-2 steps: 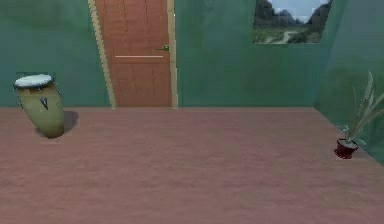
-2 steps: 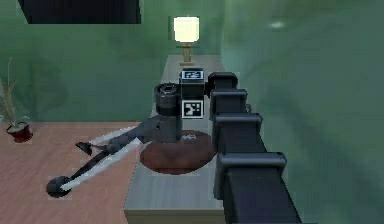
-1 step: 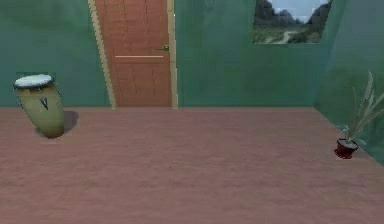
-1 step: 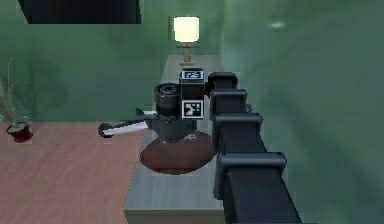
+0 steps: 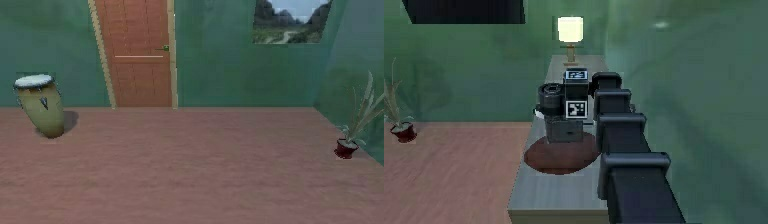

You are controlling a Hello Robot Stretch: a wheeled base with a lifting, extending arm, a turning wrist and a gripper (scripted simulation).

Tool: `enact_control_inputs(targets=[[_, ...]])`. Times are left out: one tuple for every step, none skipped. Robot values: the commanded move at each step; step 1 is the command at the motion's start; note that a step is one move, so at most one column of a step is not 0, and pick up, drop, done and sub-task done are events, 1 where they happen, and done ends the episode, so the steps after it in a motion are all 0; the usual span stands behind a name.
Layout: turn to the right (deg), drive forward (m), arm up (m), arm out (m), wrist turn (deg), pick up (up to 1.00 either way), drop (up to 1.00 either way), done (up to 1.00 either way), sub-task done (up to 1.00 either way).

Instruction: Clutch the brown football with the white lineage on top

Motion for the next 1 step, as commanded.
enact_control_inputs(targets=[[0.0,0.0,-0.22,0.0,0.0,0.0,0.0,0.0,0.0]])
